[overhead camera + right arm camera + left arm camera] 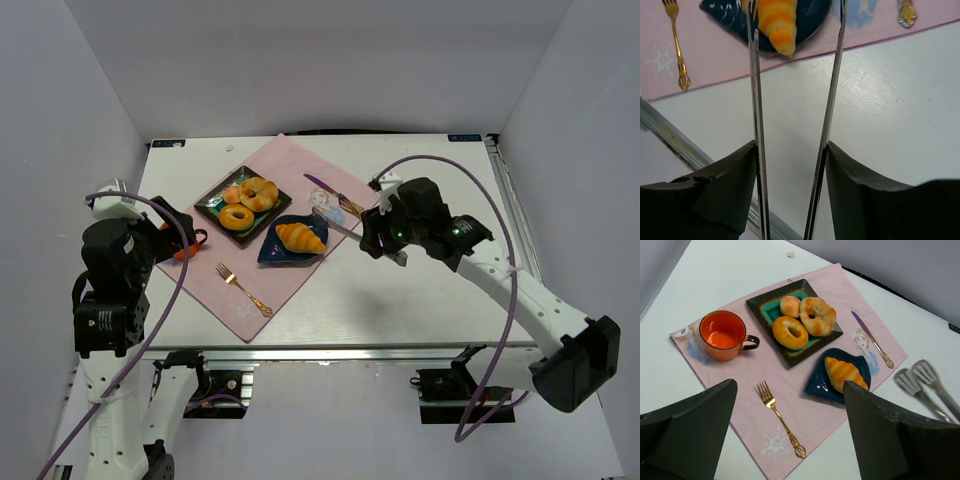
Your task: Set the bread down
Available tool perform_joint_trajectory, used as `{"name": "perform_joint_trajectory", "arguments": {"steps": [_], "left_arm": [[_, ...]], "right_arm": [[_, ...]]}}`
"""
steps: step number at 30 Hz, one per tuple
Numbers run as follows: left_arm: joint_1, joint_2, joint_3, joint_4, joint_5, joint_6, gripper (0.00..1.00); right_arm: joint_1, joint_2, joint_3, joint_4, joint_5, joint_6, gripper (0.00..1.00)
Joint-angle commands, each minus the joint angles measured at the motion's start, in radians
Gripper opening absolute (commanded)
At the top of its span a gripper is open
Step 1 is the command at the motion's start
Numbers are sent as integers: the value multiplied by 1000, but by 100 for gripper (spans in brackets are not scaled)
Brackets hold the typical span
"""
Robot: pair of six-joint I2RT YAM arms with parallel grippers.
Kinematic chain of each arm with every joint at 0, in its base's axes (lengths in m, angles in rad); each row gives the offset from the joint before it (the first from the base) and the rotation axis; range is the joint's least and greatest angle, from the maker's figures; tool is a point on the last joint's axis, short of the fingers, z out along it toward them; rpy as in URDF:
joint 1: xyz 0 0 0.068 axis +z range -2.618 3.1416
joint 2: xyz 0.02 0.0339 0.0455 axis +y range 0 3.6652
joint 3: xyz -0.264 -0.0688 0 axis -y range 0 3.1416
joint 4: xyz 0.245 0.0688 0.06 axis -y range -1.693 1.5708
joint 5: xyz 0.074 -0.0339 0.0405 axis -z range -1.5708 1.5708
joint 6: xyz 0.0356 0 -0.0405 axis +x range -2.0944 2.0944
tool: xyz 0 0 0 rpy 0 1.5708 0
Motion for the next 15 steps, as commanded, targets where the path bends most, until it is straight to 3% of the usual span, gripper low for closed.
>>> {"name": "perform_joint_trajectory", "arguments": {"steps": [1,6,12,15], "left_arm": [[-3,4,26,-1,-27,17,98],[-3,-5,17,43,45,-35,98],[-3,-45,-14,56,77,-50,98],[-2,-54,-23,67,64,-52,98]], "right_arm": [[-3,-83,53,-14,132,245,60],[-3,-180,-27,-84,484,638,63],[5,-203,-64,-210,675,995,67],[22,-144,-38,-405,782,1162,70]]}}
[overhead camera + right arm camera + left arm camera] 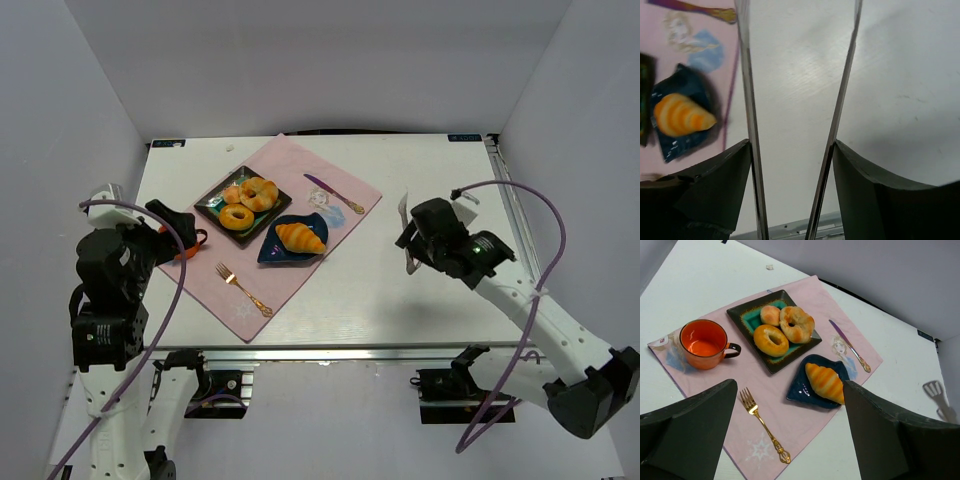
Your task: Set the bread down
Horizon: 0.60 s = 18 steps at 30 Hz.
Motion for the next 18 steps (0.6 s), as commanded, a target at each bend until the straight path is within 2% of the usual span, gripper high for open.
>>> {"name": "perform_joint_trajectory", "arguments": {"steps": [1,6,11,18], "left_arm": [[-2,-9,-20,38,12,-12,98],[-3,-12,-34,39,26,-20,98],[-3,-23,-33,24,14,-12,98],[-8,-23,-14,4,16,-6,98]], "right_arm": [[26,59,34,-217,184,318,71],[119,206,97,-387,220,513,72],[240,370,169,-452,267,696,71],[271,421,182,-409,261,664,71]]}}
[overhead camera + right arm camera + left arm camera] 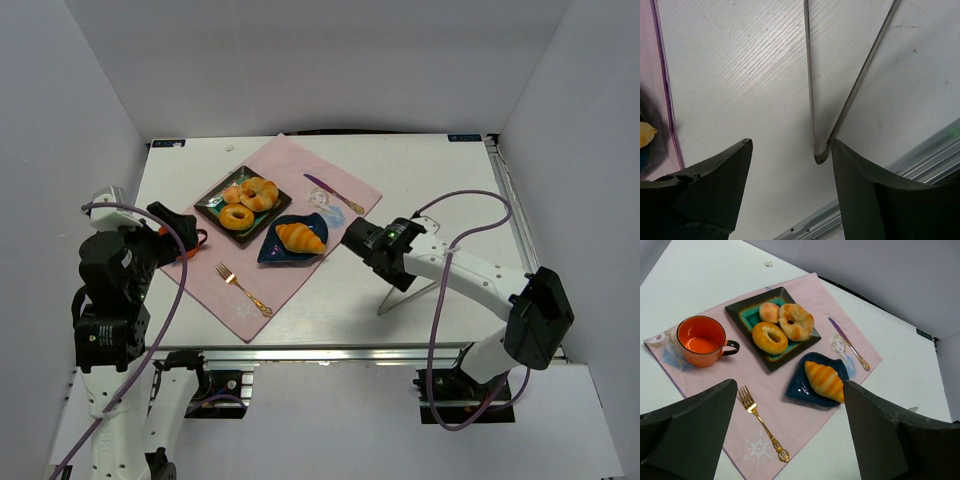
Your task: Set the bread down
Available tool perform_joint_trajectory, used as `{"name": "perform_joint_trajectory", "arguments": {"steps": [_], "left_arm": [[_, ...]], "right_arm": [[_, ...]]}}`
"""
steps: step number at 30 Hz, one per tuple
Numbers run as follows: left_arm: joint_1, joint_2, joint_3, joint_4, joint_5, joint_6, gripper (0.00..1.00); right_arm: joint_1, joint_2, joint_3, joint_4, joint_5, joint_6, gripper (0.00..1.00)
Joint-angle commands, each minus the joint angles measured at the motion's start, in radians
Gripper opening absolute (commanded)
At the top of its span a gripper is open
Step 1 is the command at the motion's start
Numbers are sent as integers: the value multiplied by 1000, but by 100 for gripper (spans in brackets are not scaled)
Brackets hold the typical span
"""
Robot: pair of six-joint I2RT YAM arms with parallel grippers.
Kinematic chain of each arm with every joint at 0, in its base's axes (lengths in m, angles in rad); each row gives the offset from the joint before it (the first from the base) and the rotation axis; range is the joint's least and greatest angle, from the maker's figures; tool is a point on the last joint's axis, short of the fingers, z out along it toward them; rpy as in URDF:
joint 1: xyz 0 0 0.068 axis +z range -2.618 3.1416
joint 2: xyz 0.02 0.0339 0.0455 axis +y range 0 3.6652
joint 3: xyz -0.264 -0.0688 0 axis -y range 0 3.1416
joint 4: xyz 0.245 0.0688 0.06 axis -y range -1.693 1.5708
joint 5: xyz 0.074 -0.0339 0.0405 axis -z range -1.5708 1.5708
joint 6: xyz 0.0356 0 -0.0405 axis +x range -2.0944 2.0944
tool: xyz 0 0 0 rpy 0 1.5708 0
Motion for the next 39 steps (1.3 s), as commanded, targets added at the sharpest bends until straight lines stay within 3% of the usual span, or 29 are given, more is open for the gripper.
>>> {"name": "perform_joint_trajectory", "arguments": {"steps": [1,13,16,19,27,39], "left_arm": [[-7,-6,15,-13,6,6,98],[-7,-15,13,-27,6,3,98],[-7,-15,13,-29,7,-6,98],[-7,-12,21,-38,21,-14,98],[-7,2,64,-72,-2,-12,98],[-7,2,38,-70,-45,-11,98]], "right_arm": [[3,-24,18,-28,59,52,71],[3,-81,-65,58,66,1,71],[3,-142,-109,248,27,-170,75],[3,-202,-134,316,-29,-223,79],[3,-414,-236,354,-45,-433,87],[1,-687,-379,318,44,-499,89]]}}
